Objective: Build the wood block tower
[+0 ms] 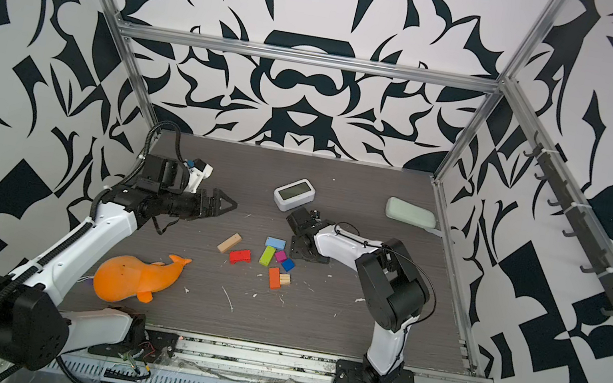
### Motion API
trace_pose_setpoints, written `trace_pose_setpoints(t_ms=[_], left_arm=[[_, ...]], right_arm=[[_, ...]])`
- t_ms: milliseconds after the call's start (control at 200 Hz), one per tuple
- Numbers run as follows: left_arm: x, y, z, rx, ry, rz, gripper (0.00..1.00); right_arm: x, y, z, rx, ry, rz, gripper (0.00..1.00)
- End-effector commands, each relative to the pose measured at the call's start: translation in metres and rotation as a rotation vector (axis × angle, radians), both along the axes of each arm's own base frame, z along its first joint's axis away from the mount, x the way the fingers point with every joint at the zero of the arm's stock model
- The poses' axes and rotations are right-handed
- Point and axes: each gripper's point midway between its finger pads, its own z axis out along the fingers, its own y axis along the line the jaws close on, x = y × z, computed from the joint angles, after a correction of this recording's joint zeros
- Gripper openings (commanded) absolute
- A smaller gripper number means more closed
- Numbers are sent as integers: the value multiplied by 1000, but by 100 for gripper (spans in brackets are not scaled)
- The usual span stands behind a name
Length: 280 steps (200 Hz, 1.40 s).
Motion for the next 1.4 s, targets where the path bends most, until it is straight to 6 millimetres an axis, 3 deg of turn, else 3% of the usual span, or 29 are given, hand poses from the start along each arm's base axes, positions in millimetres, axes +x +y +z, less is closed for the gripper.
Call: trace_pose_setpoints(t_ms=[0,710,1395], left_arm=[[-4,0,6,-2,-20,-11,99],[-4,-1,6,-6,-24,-16,99],[-4,-2,7,-10,-23,-18,100]], right_arm=[[-8,-14,-14,-67,48,-6,78],[-5,-13,-12,-71,46,-14,86],[3,-18,-12,-66,58,5,88]])
